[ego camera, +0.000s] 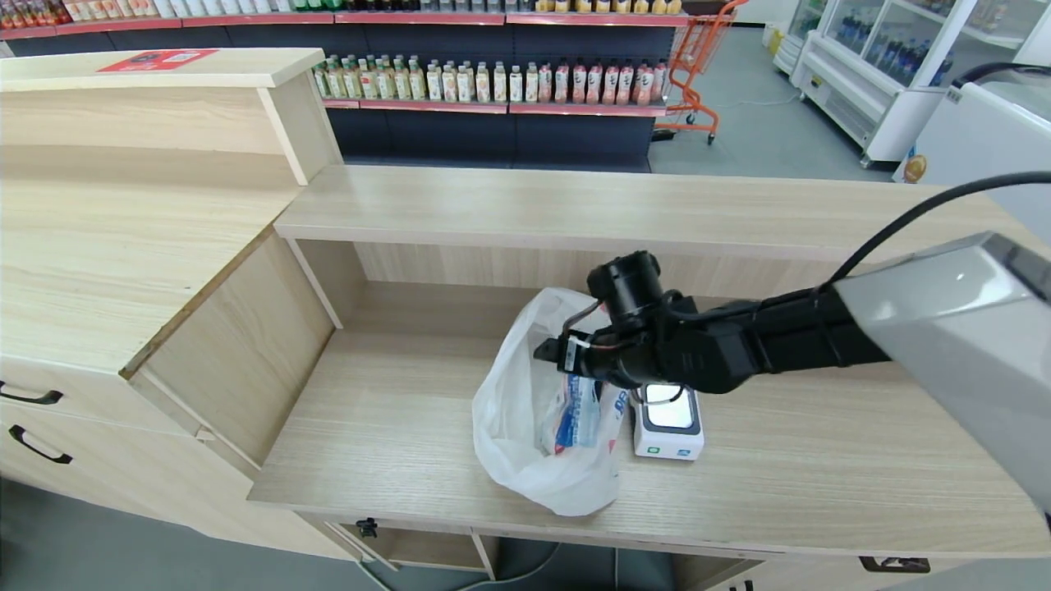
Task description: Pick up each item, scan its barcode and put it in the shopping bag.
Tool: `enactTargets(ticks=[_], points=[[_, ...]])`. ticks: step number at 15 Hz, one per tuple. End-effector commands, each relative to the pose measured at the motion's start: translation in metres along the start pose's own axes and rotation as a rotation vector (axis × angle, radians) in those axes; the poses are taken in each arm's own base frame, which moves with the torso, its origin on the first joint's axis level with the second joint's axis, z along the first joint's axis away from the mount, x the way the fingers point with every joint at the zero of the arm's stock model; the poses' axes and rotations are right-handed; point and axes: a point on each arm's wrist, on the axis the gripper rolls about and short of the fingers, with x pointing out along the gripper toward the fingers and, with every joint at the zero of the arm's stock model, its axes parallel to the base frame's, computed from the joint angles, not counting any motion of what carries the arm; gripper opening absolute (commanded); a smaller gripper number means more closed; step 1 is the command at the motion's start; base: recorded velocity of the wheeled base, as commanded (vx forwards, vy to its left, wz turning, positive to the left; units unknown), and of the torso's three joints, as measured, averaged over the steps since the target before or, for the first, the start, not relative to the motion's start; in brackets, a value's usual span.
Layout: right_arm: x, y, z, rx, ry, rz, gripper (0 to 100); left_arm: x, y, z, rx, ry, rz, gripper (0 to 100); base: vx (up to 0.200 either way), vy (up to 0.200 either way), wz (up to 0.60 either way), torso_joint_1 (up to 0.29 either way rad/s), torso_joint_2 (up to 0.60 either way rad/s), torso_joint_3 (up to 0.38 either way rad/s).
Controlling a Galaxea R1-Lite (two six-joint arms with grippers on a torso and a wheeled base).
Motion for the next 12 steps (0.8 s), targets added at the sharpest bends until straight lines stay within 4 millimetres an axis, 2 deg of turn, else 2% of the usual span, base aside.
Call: enactTargets(ticks=[1, 3, 4, 5, 7, 8, 10, 12], points=[[-0.064, -0.019, 0.038, 0.057, -0.082, -0.012, 100, 0.000, 0.000, 0.000, 0.000, -0.001, 0.001, 100, 0.000, 0.000, 0.00, 0.000, 0.00, 0.000], [-0.132, -0.045, 0.050, 0.072, -0.165, -0.041, 100, 0.000, 0.000, 0.000, 0.000, -0.001, 0.000, 100, 0.000, 0.000, 0.00, 0.000, 0.00, 0.000], [-0.155, -0.050, 0.056, 0.071, -0.205, -0.048, 100, 0.000, 0.000, 0.000, -0.002, -0.001, 0.000, 100, 0.000, 0.000, 0.00, 0.000, 0.00, 0.000], [-0.212, -0.063, 0.055, 0.041, -0.270, -0.098, 100, 0.000, 0.000, 0.000, -0.002, -0.001, 0.000, 100, 0.000, 0.000, 0.00, 0.000, 0.00, 0.000], [-0.276, -0.071, 0.034, -0.028, -0.311, -0.211, 100, 0.000, 0.000, 0.000, -0.002, -0.001, 0.000, 100, 0.000, 0.000, 0.00, 0.000, 0.00, 0.000], [-0.299, -0.074, 0.021, -0.030, -0.326, -0.240, 100, 0.000, 0.000, 0.000, -0.002, -0.001, 0.000, 100, 0.000, 0.000, 0.00, 0.000, 0.00, 0.000], [-0.331, -0.087, -0.014, -0.041, -0.342, -0.288, 100, 0.000, 0.000, 0.000, -0.002, -0.001, 0.000, 100, 0.000, 0.000, 0.00, 0.000, 0.00, 0.000], [-0.349, -0.097, -0.053, -0.058, -0.354, -0.279, 100, 0.000, 0.000, 0.000, -0.002, -0.001, 0.000, 100, 0.000, 0.000, 0.00, 0.000, 0.00, 0.000]])
